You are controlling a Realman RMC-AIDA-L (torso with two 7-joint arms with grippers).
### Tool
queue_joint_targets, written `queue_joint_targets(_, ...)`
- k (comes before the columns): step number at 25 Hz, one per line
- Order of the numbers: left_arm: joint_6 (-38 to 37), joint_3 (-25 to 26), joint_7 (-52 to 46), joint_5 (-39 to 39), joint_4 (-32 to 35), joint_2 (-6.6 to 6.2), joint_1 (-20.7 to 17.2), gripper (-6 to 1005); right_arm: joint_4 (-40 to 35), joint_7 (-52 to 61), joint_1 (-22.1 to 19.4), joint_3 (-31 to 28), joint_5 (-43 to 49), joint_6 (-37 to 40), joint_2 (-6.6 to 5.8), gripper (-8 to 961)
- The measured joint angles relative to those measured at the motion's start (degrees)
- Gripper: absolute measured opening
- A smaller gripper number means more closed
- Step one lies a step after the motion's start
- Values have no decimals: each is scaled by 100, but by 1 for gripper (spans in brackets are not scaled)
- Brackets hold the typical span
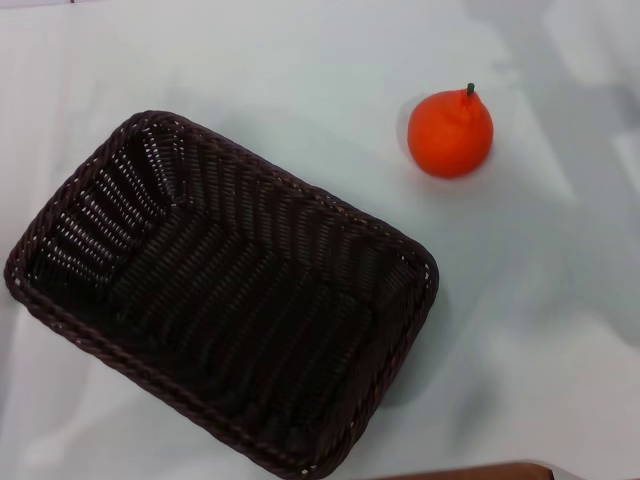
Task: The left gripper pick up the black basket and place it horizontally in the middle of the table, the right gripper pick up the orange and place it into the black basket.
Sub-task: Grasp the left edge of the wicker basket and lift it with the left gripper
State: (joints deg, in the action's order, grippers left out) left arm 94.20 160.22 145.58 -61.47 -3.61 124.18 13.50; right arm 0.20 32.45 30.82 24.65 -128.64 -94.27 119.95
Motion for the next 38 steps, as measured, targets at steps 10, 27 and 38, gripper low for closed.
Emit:
queue_joint_targets(10, 124, -992, -1574, -94, -1381, -67, -414, 771, 6, 228, -122, -10, -2, -66, 2, 928)
queue_joint_targets(27, 358, -1647, -8370, -5050, -9470, -101, -578, 618, -103, 616, -197, 11, -3, -88, 6, 928)
queue_joint_targets(38, 870, -3196, -10106, -7605, -10700, -51, 202, 850, -62, 846, -326, 55, 3, -102, 12, 928)
